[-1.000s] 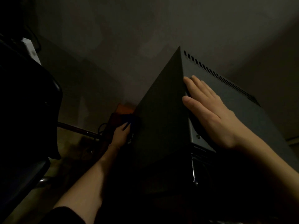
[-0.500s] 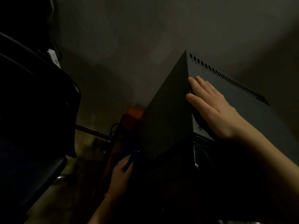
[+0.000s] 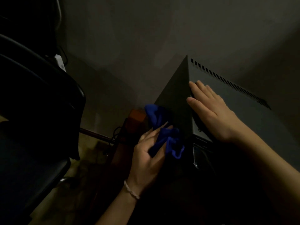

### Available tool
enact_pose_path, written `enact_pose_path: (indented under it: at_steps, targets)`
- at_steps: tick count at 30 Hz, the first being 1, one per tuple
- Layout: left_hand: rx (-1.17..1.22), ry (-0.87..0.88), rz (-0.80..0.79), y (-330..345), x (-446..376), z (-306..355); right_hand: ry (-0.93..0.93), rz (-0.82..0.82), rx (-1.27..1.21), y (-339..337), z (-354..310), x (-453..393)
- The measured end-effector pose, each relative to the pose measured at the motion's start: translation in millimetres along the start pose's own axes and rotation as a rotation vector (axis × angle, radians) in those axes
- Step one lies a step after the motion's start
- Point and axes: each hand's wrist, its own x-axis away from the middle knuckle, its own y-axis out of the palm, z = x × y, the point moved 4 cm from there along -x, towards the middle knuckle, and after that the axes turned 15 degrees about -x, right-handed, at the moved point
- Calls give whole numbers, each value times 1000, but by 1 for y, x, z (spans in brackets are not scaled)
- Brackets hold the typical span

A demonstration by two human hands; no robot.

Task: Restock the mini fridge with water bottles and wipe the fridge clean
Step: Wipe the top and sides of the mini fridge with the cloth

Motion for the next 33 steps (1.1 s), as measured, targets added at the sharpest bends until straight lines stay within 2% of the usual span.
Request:
enact_pose_path:
  at_steps: [3,8,13,17,20,26,33]
  targets:
    - [55,75,-22,5,-24,9,15,0,-17,0,-2,0]
    - [135,-4,-72,20,-89,-24,8,2,-17,0,-1,-1]
    - [100,-225,-106,32,-149,-82,16,-6,-21,0,0,0]
    - [54,-413,-95,33,-167,-119,16,-10,-13,0,2,-1]
    - [82,-516,-61,31,-160,-139,18,-12,-12,0,2,-2]
    - [-30,-456,-75,17,-109,-161,25,-9,-20,-1,1,-2]
    - [25,-634,-35,-4,-13,-176,15,-5,6,0,-1,-1]
